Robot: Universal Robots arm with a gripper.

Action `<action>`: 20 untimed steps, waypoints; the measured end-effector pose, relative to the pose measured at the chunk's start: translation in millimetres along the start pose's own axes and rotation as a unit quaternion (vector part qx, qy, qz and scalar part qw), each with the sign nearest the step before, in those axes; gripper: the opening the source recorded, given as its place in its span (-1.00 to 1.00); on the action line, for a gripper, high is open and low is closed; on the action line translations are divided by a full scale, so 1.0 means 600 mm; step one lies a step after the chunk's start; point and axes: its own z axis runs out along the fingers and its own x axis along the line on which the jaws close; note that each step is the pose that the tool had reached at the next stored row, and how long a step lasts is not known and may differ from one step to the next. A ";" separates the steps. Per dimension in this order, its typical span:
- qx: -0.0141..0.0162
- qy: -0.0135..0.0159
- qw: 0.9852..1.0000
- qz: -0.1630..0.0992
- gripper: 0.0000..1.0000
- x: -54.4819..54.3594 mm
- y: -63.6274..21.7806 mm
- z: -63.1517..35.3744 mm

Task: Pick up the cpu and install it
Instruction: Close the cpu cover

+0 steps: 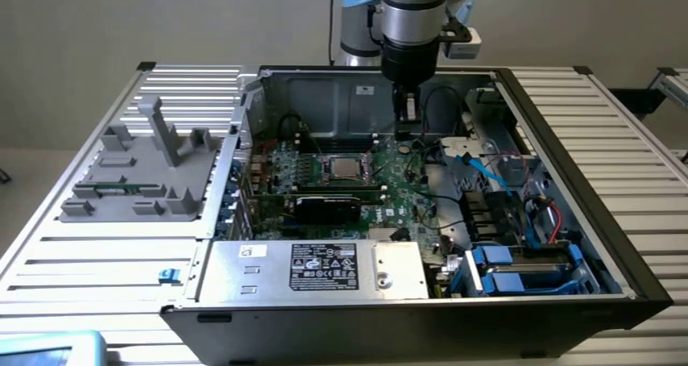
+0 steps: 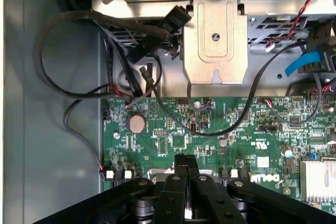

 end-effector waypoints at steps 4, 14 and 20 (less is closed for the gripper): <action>-0.004 0.000 1.000 0.000 -0.77 0.000 0.009 0.006; -0.003 0.008 1.000 0.001 -0.77 -0.001 0.012 0.033; 0.025 0.023 0.999 0.004 -0.77 0.000 0.012 0.034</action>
